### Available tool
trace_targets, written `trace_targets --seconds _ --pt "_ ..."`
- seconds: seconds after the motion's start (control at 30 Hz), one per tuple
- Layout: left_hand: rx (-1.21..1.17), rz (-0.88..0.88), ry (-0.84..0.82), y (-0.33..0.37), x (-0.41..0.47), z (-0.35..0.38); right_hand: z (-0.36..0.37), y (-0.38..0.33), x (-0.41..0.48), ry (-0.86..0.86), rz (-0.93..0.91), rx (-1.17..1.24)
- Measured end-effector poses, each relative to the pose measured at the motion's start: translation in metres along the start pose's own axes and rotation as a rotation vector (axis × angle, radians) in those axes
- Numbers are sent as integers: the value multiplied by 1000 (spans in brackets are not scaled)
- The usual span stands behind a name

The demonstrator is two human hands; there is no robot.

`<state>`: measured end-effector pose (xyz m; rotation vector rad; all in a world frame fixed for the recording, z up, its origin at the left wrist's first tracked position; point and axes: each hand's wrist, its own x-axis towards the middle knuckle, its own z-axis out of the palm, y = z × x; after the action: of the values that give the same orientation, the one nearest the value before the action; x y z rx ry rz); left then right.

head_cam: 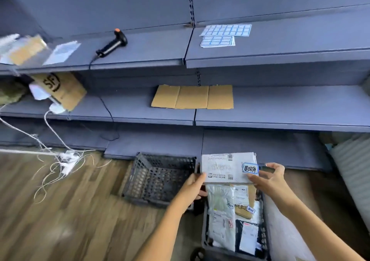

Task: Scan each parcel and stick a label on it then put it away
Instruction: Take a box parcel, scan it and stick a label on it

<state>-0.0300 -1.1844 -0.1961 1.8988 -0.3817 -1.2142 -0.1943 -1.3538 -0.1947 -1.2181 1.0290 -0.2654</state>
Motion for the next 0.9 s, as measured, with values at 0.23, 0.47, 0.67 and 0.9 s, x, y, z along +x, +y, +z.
trace_targets --seconds 0.23,0.47,0.67,0.9 --pt "-55 -99 5 -27 12 -1 9 20 13 -39 74 57" --pt "-82 -244 -20 -78 62 18 6 70 51 -12 239 87" --pt "-125 -367 -43 -150 136 47 5 151 105 22 335 105" --pt "-8 -325 -171 -216 236 73 4 206 199 71 284 40"
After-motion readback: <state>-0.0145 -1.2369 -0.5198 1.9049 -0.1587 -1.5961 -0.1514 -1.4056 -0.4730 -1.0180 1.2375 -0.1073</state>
